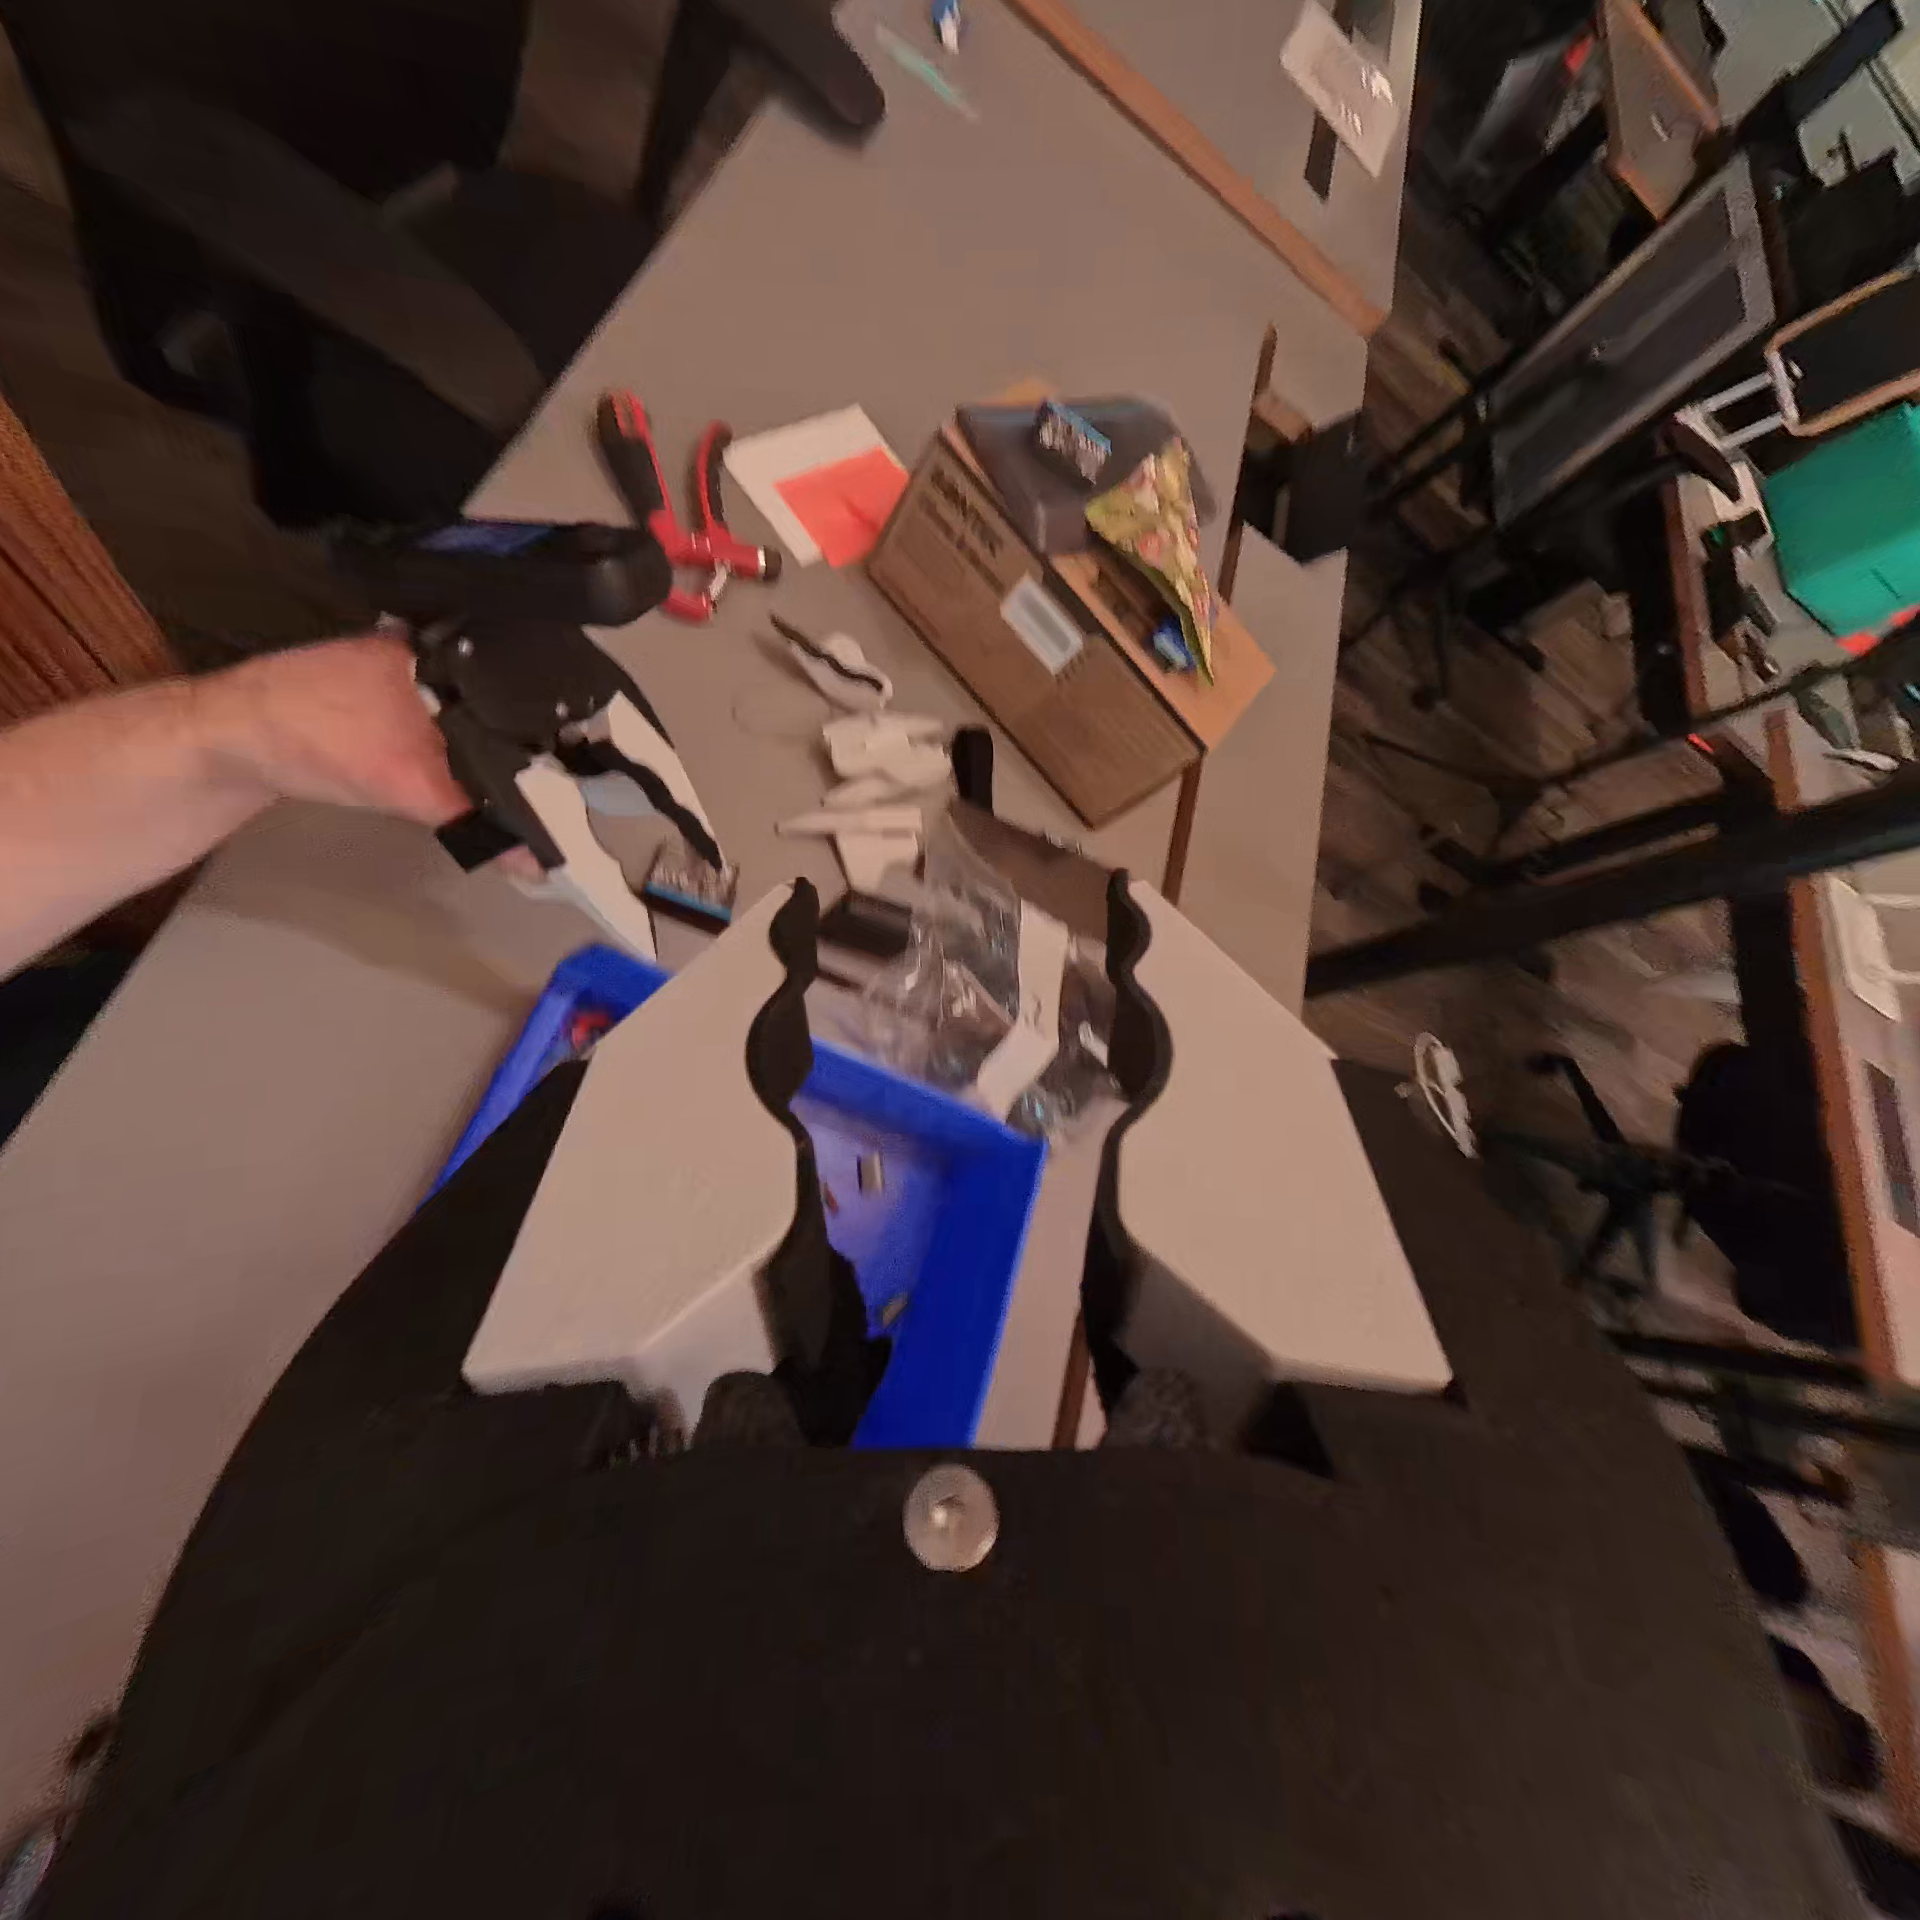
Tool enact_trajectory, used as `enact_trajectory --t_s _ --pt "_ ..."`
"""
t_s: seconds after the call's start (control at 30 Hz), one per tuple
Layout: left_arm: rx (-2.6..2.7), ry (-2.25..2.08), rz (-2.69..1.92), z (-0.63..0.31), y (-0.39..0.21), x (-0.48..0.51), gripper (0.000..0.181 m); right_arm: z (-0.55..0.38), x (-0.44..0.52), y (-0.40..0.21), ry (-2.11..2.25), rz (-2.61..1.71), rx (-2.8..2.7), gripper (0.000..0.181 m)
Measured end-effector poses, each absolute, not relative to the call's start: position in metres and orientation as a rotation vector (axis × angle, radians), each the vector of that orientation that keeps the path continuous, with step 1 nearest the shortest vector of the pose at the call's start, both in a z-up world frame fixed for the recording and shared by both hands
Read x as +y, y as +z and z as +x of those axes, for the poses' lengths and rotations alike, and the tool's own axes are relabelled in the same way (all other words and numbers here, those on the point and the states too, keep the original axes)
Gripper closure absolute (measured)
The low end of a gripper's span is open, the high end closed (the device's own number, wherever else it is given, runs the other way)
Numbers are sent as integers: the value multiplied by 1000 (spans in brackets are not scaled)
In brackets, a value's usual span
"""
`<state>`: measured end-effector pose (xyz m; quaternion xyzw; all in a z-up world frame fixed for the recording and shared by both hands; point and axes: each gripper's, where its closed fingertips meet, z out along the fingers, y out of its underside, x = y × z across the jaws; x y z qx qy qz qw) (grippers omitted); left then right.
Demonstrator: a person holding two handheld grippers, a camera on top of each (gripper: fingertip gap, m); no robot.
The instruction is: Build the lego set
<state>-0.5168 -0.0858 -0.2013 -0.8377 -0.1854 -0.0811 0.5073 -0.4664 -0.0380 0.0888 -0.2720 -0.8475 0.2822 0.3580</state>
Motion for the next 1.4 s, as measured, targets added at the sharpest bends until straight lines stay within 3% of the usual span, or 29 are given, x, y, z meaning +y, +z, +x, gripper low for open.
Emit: enact_trajectory --t_s 0.13,0.33,0.43,0.73,0.83,0.9,1.0,1.13,1.2,1.3,1.4 --pt "-393 -296 -2074 -491 -227 -61 111 -399 -13 78 625 -788 -2202 125" --pt "-326 -318 -2101 -470 -253 -42 146 -310 20 62 616 -945 -2191 125" --pt "-350 -259 -2123 -472 -254 -35 155 -267 34 50 640 -1023 -2173 125" --pt "-373 -250 -2136 -446 -255 -4 167 -166 62 11 782 -1215 -2035 127" --pt "-374 -295 -2109 -430 -253 -4 155 -147 61 -1 831 -1239 -2012 127" --pt "-343 -362 -2052 -419 -242 -7 137 -139 61 -4 862 -1229 -1988 127" --pt "-295 -277 -1915 -434 -201 -21 132 -128 61 -7 892 -1240 -1952 127" --pt "-203 268 -1931 -504 -166 -31 101 -120 50 -19 984 -1224 -1939 127" --pt "-90 613 -2001 -540 -167 -27 73 -119 46 -28 1017 -1220 -1929 127" --pt "150 993 -2068 -575 -179 -8 52 -117 44 -41 1081 -1243 -1906 127" --pt "383 1191 -2147 -594 -207 12 54 -117 46 -50 1142 -1278 -1880 128"
